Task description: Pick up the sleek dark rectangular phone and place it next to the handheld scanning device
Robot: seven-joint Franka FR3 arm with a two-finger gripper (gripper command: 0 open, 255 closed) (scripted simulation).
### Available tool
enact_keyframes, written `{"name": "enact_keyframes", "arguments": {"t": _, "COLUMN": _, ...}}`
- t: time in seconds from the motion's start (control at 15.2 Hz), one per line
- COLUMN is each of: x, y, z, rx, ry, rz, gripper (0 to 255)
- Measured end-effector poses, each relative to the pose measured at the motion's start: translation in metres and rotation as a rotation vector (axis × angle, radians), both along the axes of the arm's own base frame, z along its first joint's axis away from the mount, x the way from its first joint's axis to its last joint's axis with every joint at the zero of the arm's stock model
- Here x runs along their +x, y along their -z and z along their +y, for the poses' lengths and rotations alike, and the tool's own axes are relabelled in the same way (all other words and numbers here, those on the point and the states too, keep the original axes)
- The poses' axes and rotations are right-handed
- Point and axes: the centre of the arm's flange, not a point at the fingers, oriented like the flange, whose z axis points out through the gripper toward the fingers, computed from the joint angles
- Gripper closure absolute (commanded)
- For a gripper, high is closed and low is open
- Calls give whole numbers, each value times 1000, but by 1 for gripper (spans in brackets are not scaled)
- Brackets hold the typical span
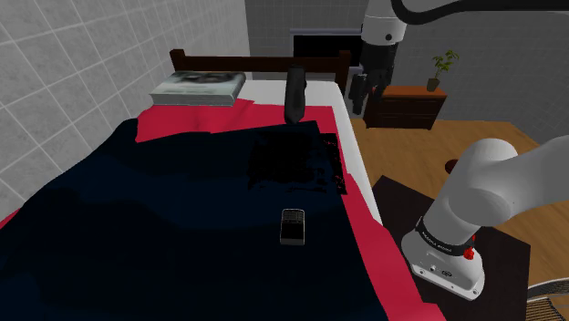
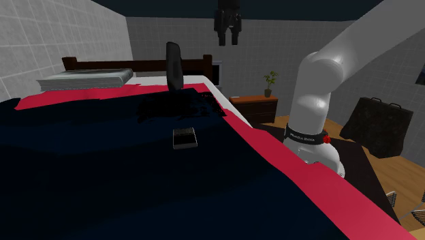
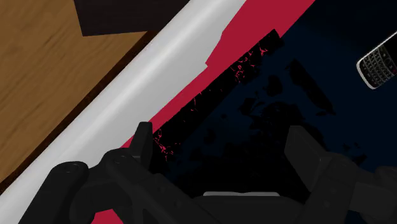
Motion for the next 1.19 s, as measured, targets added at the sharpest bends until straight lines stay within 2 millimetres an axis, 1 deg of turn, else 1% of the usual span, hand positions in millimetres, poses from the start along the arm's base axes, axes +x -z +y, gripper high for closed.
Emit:
{"name": "enact_keyframes", "arguments": {"t": 0.07, "x": 0, "y": 0, "z": 0, "rx": 0, "ry": 0, "rz": 0, "gripper": 0}}
{"name": "enact_keyframes", "arguments": {"t": 0.13, "x": -1, "y": 3, "z": 6, "rx": -1, "ry": 9, "rz": -1, "gripper": 0}}
{"name": "enact_keyframes", "arguments": {"t": 0.26, "x": -8, "y": 12, "z": 25, "rx": -5, "ry": 44, "rz": -2, "gripper": 0}}
{"name": "enact_keyframes", "arguments": {"t": 0.33, "x": -9, "y": 19, "z": 34, "rx": -8, "ry": 65, "rz": -3, "gripper": 0}}
{"name": "enact_keyframes", "arguments": {"t": 0.4, "x": -15, "y": 28, "z": 44, "rx": -11, "ry": 87, "rz": -4, "gripper": 0}}
{"name": "enact_keyframes", "arguments": {"t": 0.59, "x": -20, "y": 47, "z": 77, "rx": -18, "ry": 154, "rz": -8, "gripper": 0}}
{"name": "enact_keyframes", "arguments": {"t": 0.73, "x": -23, "y": 58, "z": 103, "rx": -23, "ry": 198, "rz": -10, "gripper": 0}}
{"name": "enact_keyframes", "arguments": {"t": 0.99, "x": -25, "y": 86, "z": 149, "rx": -33, "ry": 290, "rz": -15, "gripper": 0}}
{"name": "enact_keyframes", "arguments": {"t": 1.12, "x": -24, "y": 99, "z": 170, "rx": -39, "ry": 336, "rz": -17, "gripper": 0}}
{"name": "enact_keyframes", "arguments": {"t": 1.19, "x": -22, "y": 109, "z": 184, "rx": -41, "ry": 358, "rz": -18, "gripper": 0}}
